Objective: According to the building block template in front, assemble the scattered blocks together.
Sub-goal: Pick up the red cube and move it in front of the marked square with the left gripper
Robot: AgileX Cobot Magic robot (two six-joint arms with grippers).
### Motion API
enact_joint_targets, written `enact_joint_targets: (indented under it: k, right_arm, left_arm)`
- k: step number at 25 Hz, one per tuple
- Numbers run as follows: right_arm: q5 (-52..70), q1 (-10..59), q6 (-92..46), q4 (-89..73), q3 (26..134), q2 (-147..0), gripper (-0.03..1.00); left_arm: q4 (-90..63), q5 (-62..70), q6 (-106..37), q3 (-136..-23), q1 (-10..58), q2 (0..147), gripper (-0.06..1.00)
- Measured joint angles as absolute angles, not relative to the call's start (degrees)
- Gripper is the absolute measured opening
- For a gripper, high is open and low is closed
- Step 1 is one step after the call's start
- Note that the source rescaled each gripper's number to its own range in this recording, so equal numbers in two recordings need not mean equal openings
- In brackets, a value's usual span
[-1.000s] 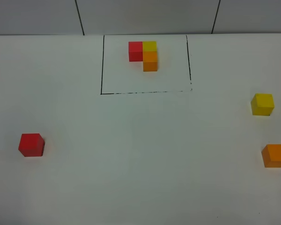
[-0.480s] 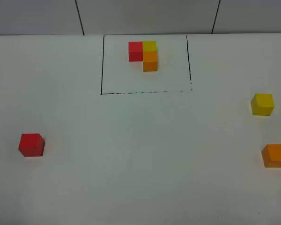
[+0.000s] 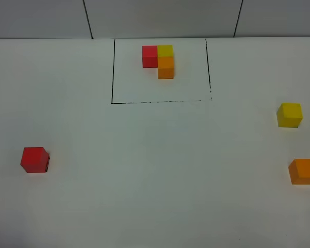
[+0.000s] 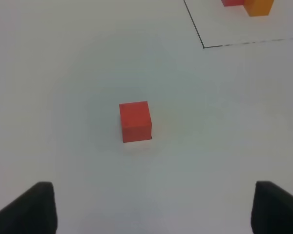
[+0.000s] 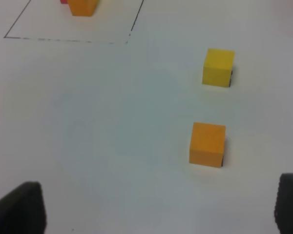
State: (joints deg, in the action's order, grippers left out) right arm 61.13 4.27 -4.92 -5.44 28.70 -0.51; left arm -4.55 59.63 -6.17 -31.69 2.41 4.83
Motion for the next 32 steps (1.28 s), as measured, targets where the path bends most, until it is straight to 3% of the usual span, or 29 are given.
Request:
enact_joint_targets:
  k: [7, 18, 32]
  right_arm:
    - [61.13, 4.27, -4.99, -5.45, 28.70, -0.51, 0.88]
    - [61.18, 4.27, -4.99, -5.45, 28.70, -0.51, 0.87]
    - [61.18, 4.27, -4.99, -5.45, 28.70, -0.51, 0.86]
  left_arm:
    - [-2.33, 60.96, -0.67, -40.65, 2.41, 29.89, 0.99]
    - [-1.83, 60.16, 0.00, -55.54, 2.41, 73.61, 1.00]
    - [0.00, 49.78, 2.41, -56.76, 2.41, 92.18, 1.00]
